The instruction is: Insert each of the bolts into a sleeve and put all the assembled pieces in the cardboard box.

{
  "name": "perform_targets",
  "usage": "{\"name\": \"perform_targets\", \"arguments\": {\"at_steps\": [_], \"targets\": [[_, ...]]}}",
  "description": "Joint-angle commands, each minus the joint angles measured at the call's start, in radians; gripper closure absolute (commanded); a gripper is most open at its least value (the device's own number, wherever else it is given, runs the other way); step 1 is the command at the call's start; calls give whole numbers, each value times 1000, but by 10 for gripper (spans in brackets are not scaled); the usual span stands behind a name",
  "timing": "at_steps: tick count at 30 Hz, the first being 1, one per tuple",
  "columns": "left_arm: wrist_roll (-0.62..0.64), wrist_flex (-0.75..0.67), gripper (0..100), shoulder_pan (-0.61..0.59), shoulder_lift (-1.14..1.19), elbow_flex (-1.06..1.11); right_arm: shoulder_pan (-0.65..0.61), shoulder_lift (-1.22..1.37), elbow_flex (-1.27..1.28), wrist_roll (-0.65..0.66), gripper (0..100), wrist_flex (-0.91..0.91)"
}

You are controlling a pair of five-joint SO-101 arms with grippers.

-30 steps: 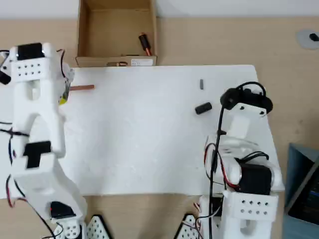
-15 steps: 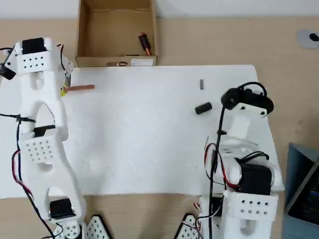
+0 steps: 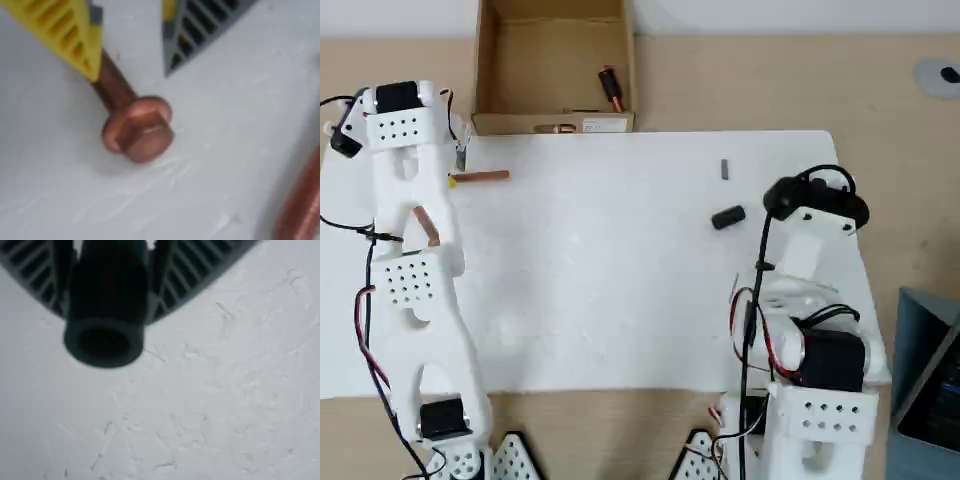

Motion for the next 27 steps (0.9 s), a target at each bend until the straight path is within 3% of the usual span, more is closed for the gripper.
{"name": "perform_targets", "arguments": {"at_steps": [1,20,24,27], "targets": [[6,0,902,0,13,-69,5,-12,12,-8,989,-17],[38,-31,905,-15,199,-184,4,-12,12,-3,989,-17],[38,-31,988,-35,213,-180,4,-12,10,-3,989,-17],[38,-29,997,-43,217,-178,4,-12,10,-3,989,-17]]}}
